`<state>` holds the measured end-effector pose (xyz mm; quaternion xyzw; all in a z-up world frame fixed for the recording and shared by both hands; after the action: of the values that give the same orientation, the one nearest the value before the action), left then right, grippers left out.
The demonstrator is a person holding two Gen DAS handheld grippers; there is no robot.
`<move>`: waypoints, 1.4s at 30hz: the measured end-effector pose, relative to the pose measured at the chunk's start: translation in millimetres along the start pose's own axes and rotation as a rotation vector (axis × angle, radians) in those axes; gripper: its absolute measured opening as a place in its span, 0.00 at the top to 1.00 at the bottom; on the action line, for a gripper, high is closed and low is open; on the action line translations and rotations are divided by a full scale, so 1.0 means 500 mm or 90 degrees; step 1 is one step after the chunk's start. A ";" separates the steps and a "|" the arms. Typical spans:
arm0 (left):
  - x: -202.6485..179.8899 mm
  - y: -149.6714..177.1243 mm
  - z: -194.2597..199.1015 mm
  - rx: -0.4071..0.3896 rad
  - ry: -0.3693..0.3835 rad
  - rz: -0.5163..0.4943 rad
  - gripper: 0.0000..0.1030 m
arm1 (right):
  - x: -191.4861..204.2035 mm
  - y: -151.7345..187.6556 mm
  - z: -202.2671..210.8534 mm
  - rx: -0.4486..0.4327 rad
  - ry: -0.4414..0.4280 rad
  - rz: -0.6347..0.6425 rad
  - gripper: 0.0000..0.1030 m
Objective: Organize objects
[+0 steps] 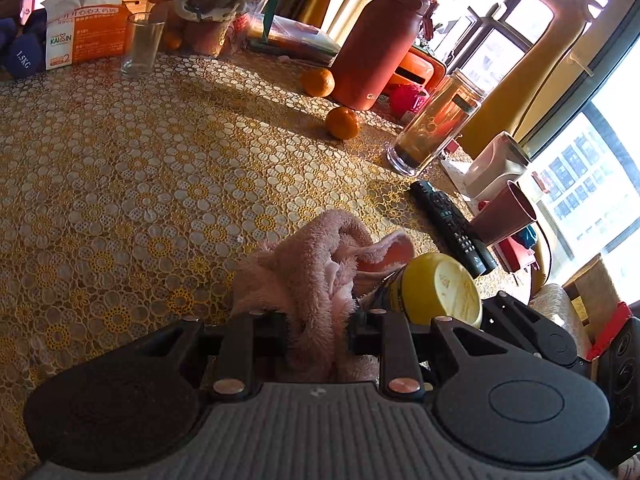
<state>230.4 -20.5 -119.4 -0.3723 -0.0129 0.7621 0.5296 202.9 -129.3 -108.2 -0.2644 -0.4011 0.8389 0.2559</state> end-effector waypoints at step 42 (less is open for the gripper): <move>-0.197 0.039 0.094 0.014 0.203 -0.067 0.76 | -0.061 -0.011 0.113 -0.005 -0.061 0.007 0.41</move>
<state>203.5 -92.1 -39.0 -0.4813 0.0603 0.6648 0.5681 189.7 -176.2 -66.3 -0.2269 -0.4149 0.8504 0.2309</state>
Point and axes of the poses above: each gripper's, at about its wrist camera, not at the fingertips, and z roughly against the way its jaws point, x to its left, y to its underside, the point moved 10 cm from there along -z, roughly the way its jaws point, and after that the axes turned 14 degrees about z, right-handed, at the moved point
